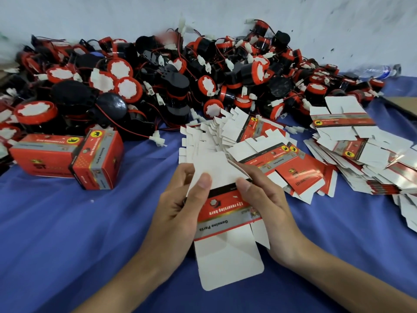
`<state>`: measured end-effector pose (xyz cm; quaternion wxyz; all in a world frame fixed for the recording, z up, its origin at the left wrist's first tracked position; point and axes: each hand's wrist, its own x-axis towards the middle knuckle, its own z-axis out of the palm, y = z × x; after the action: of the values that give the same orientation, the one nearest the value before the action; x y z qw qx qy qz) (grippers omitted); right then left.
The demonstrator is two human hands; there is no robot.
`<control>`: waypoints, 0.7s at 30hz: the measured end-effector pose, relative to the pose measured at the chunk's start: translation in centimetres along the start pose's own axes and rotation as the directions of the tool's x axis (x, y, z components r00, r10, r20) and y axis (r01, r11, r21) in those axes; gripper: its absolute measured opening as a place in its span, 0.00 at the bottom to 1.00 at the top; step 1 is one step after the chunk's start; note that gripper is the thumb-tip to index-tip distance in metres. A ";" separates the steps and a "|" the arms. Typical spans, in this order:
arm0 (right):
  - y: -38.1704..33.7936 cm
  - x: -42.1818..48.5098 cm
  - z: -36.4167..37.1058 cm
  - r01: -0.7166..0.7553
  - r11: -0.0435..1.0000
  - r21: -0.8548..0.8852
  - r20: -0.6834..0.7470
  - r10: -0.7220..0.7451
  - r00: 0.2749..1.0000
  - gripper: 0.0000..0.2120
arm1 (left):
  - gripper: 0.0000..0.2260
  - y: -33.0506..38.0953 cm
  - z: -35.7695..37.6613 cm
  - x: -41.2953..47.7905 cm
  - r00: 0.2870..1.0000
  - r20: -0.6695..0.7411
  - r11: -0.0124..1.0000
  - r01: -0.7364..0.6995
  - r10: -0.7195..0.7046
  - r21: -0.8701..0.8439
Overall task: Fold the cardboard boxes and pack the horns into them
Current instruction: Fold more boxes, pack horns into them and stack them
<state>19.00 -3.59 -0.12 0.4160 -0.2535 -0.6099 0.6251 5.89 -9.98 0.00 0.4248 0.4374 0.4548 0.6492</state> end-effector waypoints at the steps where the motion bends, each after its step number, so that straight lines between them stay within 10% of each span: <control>1: 0.0 0.0 -0.1 0.007 1.000 0.000 -0.002 -0.007 1.000 0.11 | 0.11 0.1 0.2 -0.1 1.000 -0.001 0.999 -0.027 0.027 0.023; 21: 0.2 -0.7 0.1 -0.015 0.996 -0.092 -0.043 0.011 0.999 0.12 | 0.10 -0.4 0.0 -0.2 0.992 -0.067 0.988 -0.097 0.105 0.116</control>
<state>19.19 -4.21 -0.40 0.4127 -0.2896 -0.6275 0.5934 6.02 -10.09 -0.43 0.3491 0.4594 0.4829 0.6587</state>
